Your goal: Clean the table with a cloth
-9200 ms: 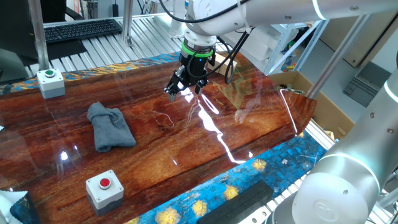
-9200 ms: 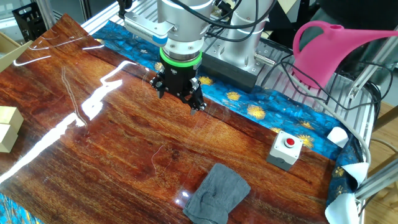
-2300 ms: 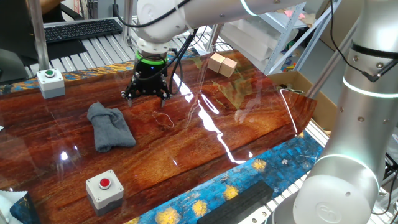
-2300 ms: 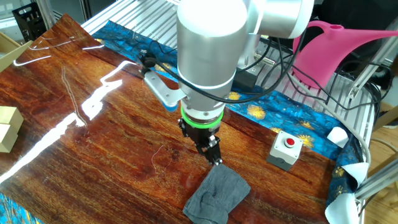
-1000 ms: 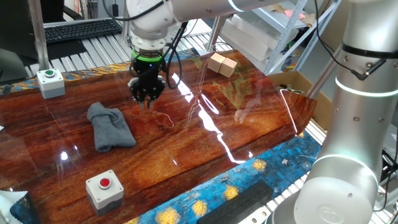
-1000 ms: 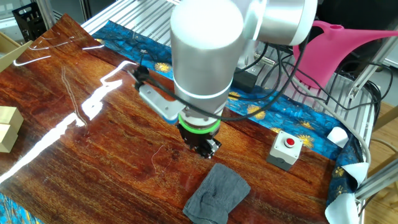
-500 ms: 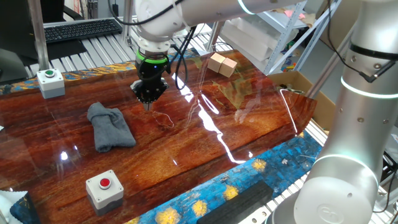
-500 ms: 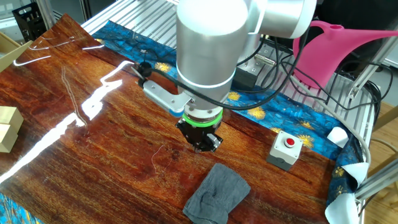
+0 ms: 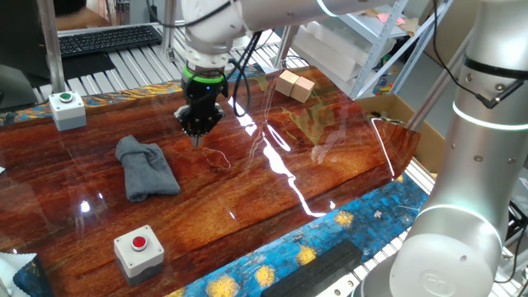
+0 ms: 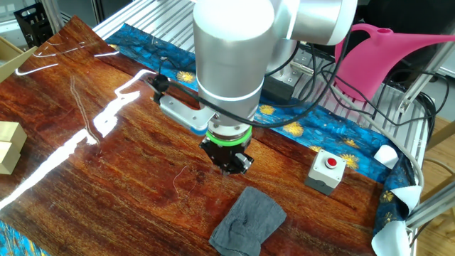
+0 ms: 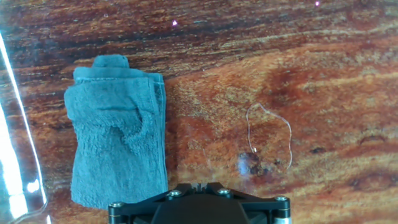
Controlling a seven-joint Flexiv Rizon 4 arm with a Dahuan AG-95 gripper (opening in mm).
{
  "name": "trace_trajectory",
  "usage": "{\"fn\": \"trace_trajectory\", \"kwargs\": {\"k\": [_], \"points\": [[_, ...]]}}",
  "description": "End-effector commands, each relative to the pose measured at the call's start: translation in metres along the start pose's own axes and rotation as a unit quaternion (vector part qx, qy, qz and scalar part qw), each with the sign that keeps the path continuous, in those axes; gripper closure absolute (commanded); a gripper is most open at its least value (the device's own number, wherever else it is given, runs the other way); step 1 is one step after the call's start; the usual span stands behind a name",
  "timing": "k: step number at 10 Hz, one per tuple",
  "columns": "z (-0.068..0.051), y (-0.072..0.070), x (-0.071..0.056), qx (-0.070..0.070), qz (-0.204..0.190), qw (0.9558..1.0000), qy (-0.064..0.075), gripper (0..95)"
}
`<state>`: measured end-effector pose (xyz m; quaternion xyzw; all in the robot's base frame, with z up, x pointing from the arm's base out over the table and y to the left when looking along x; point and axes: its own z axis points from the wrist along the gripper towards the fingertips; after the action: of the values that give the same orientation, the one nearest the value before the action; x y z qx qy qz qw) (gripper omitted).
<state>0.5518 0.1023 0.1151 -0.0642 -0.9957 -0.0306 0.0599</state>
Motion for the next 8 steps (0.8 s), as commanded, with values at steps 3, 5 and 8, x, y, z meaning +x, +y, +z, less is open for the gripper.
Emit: {"fn": "trace_trajectory", "kwargs": {"k": [3, 5, 8], "points": [[0.008, 0.009, -0.001, 0.002, -0.029, 0.9995, -0.011, 95.0], [0.015, 0.021, -0.003, 0.01, -0.025, 0.9996, -0.012, 95.0], [0.027, 0.046, -0.004, 0.017, -0.017, 0.9996, -0.011, 95.0]]}}
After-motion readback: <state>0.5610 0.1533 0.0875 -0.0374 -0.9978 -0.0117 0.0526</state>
